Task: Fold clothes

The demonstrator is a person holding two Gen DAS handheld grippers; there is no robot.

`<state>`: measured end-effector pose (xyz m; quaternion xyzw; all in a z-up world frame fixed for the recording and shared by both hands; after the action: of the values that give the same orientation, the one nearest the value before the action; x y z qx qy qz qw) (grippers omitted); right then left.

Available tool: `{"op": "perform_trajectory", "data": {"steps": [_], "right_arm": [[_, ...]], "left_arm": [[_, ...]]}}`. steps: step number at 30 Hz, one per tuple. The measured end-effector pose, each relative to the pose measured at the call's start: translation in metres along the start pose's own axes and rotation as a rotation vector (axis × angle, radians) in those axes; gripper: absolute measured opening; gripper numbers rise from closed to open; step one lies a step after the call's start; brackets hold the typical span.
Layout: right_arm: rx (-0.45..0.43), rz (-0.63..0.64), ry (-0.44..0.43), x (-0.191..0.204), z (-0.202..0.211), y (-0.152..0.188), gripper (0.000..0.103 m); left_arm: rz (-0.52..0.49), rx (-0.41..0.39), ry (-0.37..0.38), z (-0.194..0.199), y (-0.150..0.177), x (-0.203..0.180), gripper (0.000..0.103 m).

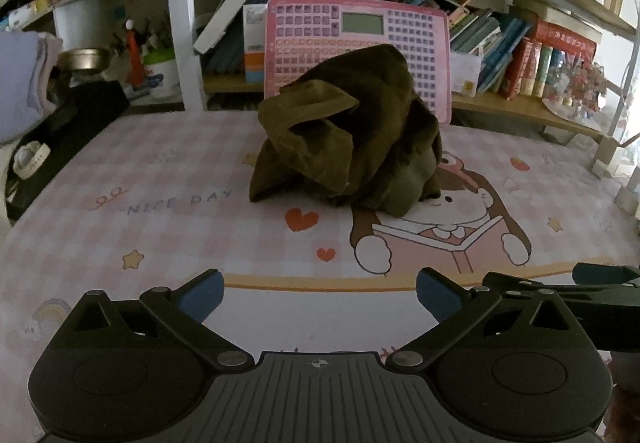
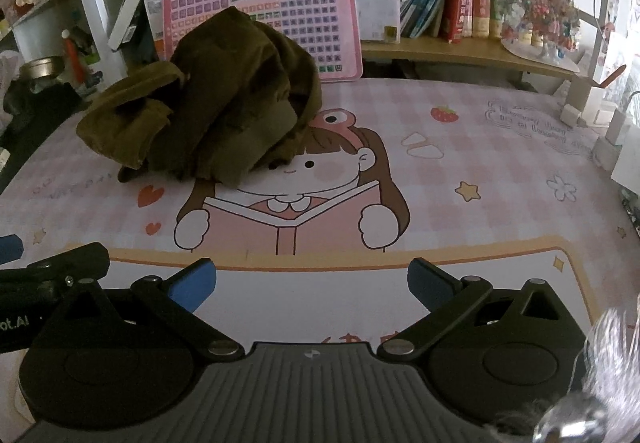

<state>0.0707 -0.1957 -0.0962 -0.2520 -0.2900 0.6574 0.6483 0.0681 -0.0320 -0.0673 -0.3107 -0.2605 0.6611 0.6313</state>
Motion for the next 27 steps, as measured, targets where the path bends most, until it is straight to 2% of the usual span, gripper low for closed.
{"op": "perform_trajectory", "data": {"steps": [19, 27], "right_arm": [[0.011, -0.033, -0.003, -0.005, 0.004, 0.01, 0.103], [-0.001, -0.053, -0.005, -0.006, 0.005, 0.007, 0.103]], "left_arm": [[0.011, 0.041, 0.0, -0.004, 0.008, 0.003, 0.103], [0.012, 0.038, 0.013, -0.01, 0.001, 0.004, 0.103]]}}
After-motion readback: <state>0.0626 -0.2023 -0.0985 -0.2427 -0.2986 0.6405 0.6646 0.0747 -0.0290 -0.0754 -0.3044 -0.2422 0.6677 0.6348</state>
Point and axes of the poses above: each gripper's, at about its wrist camera, not at the fingertips, and z roughly against the way its jaws point, x to its left, y to its underside, the point moved 8 cm from there along -z, roughly the way its jaws point, and after that the axes turned 5 degrees about z, right-handed, at the moved point
